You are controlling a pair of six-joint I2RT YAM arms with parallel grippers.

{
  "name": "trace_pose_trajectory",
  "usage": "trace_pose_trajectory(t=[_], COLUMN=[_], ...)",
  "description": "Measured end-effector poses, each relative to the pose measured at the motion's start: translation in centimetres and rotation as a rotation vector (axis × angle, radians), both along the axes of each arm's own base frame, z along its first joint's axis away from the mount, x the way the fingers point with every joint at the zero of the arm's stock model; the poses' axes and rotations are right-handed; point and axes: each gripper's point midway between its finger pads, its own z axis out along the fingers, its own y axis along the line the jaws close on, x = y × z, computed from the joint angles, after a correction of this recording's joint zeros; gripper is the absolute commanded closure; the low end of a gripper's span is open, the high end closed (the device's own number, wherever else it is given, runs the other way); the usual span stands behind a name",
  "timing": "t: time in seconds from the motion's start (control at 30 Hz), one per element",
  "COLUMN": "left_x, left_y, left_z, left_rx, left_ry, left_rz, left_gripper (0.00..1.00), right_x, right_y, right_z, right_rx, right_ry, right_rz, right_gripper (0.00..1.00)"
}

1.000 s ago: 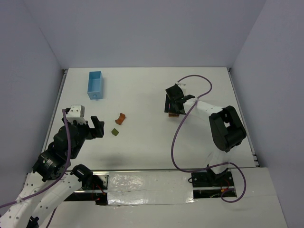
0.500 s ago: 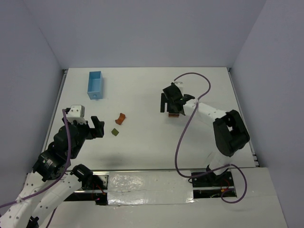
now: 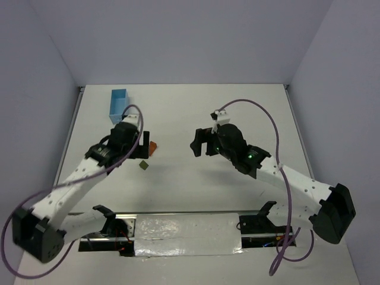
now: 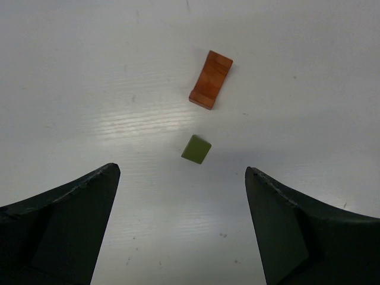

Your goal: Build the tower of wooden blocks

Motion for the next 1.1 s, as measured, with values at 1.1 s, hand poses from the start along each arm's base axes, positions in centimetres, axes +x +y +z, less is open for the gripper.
trace_pose_trajectory(t=[1.1], left_x=[8.7], left_y=[-1.9], left_z=[-15.8], left_rx=[0.033], left_ry=[0.526], left_rz=[-0.238], left_gripper=[0.34], right_x=[-6.2], right_y=[-0.1], right_z=[0.2], right_rx=[0.091], right_ry=[-0.067], right_rz=[0.297], right_gripper=[0.0])
